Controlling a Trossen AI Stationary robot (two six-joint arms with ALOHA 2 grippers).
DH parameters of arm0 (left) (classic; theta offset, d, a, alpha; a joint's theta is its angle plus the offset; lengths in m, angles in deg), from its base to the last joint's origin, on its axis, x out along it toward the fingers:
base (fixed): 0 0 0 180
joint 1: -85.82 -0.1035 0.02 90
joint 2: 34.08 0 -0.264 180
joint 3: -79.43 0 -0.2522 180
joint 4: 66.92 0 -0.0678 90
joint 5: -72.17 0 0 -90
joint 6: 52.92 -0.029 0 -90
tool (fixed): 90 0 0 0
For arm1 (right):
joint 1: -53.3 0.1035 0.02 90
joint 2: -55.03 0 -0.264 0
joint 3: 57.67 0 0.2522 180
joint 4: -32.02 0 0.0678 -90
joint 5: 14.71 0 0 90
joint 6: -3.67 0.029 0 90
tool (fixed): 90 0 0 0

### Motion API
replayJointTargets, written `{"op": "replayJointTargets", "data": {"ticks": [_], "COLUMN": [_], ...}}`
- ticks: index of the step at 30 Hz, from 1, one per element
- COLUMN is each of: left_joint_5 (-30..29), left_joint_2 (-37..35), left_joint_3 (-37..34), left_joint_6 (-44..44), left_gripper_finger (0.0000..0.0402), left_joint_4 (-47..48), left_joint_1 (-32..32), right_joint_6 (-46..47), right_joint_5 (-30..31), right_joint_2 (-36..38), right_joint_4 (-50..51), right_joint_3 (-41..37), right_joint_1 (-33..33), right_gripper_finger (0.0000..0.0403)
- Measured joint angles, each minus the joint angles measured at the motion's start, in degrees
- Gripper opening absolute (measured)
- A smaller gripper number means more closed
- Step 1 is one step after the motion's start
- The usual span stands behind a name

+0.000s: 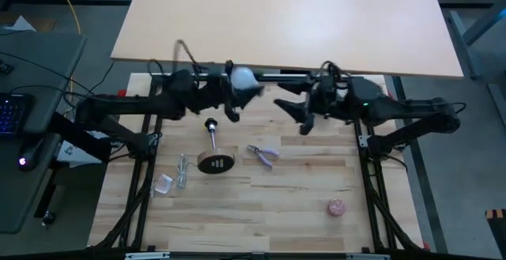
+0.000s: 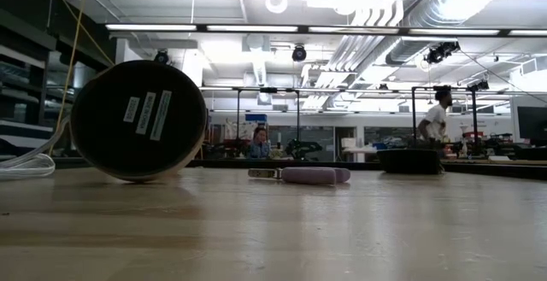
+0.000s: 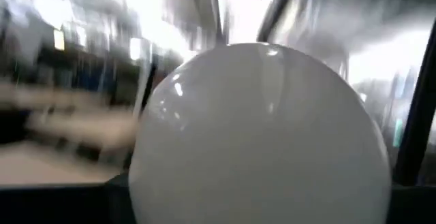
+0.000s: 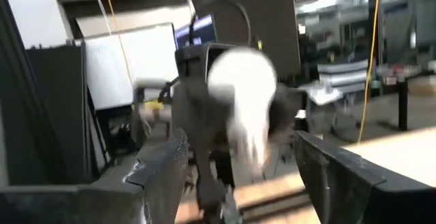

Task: Screw lightbulb
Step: Insert the light bulb into the lamp socket

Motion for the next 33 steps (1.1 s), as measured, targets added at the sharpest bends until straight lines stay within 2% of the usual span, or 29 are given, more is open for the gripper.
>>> {"op": "replayJointTargets", "data": {"ticks": [5, 8, 10, 14, 18, 23, 28, 33], "left_joint_5": [0.0, -0.8, -0.8, -1.0, -5.0, -6.1, -5.6, -6.1], "left_joint_2": [-1.9, 0.3, 2.7, 7.5, 11.7, 15.3, 17.6, 18.1], "left_joint_3": [1.5, 5.2, 7.0, 10.3, 14.0, 16.8, 16.9, 16.9], "left_joint_6": [-11.5, -17.0, -20.9, -28.2, -35.0, -41.0, -41.5, -39.8], "left_gripper_finger": [0.0196, 0.0196, 0.0196, 0.0196, 0.0196, 0.0196, 0.0196, 0.0196], "left_joint_4": [33.6, 45.6, 49.8, 50.6, 50.8, 51.3, 49.0, 46.5], "left_joint_1": [-0.4, -0.2, 0.3, 1.9, 3.4, 4.7, 5.1, 5.2], "right_joint_6": [5.6, 7.8, 7.8, 4.6, 3.8, 1.6, -0.6, -1.0], "right_joint_5": [0.0, -0.3, -0.9, -1.4, -1.3, 1.4, 1.4, 4.4], "right_joint_2": [5.1, 4.8, 3.3, -0.6, -4.3, -5.7, -5.8, -6.3], "right_joint_4": [12.9, 18.5, 21.0, 25.0, 25.8, 25.8, 26.9, 26.8], "right_joint_3": [0.0, 0.0, 0.0, 0.0, 0.0, 0.0, -0.1, 0.0], "right_joint_1": [0.0, 0.0, 0.4, 1.4, 1.9, 2.0, 2.2, 2.2], "right_gripper_finger": [0.0258, 0.0259, 0.0259, 0.0259, 0.0259, 0.0259, 0.0260, 0.0260]}}
